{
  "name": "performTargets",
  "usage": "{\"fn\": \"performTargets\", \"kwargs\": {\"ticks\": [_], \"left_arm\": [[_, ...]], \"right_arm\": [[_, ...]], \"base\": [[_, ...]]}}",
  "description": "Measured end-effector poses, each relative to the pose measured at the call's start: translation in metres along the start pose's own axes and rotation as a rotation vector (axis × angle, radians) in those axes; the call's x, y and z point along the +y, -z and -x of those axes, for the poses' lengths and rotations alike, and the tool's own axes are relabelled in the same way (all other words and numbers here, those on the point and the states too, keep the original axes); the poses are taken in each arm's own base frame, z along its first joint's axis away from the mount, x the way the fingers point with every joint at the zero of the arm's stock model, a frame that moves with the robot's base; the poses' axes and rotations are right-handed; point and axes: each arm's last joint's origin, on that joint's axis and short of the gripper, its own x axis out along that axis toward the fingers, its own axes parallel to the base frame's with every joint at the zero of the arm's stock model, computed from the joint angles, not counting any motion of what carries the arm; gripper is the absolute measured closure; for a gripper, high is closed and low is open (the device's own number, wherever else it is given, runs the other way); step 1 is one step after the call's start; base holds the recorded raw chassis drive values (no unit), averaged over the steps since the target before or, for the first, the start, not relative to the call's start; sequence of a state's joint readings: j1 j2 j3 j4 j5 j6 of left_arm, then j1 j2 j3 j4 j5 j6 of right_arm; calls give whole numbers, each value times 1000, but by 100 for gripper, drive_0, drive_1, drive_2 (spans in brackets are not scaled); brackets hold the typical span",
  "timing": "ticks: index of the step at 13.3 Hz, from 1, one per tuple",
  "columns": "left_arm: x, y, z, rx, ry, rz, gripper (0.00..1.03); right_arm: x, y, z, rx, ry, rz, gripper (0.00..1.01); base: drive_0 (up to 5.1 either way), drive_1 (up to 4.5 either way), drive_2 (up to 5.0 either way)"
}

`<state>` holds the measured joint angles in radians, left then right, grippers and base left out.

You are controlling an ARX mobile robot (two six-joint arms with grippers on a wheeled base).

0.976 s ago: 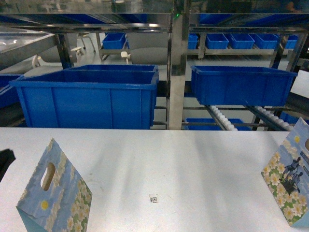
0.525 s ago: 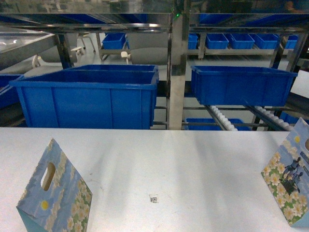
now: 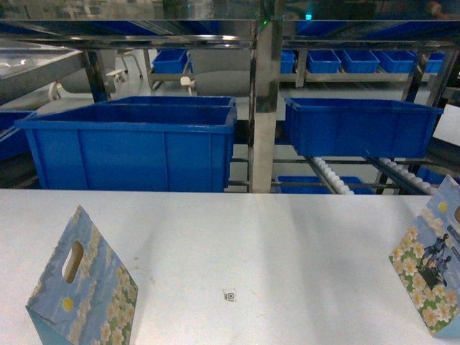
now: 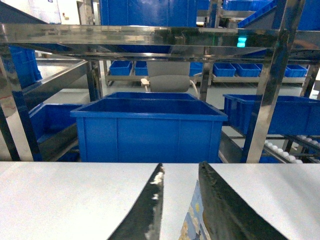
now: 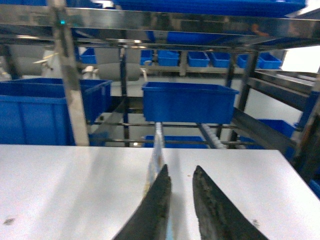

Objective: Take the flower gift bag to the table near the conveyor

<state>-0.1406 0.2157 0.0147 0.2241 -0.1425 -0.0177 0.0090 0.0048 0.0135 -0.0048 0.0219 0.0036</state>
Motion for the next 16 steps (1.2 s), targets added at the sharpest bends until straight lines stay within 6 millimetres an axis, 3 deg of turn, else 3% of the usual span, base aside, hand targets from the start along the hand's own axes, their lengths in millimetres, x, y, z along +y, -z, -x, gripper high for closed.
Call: {"fn": "performTargets", "kwargs": {"ticks": [1, 2, 4, 13, 14, 16], "left_arm": [[6, 2, 1, 16, 18, -4, 97], [13, 2, 3, 14, -28, -4, 101], [11, 1, 13, 0, 7, -6, 101], [12, 4, 13, 23, 2, -6, 101], [12, 4, 13, 23, 2, -6, 95], [12, 4, 13, 23, 2, -6, 68]], "right_arm": [[-1, 0, 0, -1, 1, 5, 100], [0, 0, 0, 0, -13, 4, 99], [0, 0, 0, 1, -13, 4, 99], [0, 0, 0, -1, -13, 5, 99], [0, 0, 0, -1, -13, 4, 87], [0, 0, 0, -1, -13, 4, 59]], "base": [[0, 0, 0], [0, 0, 0], [0, 0, 0], [0, 0, 0], [0, 0, 0], [0, 0, 0]]}}
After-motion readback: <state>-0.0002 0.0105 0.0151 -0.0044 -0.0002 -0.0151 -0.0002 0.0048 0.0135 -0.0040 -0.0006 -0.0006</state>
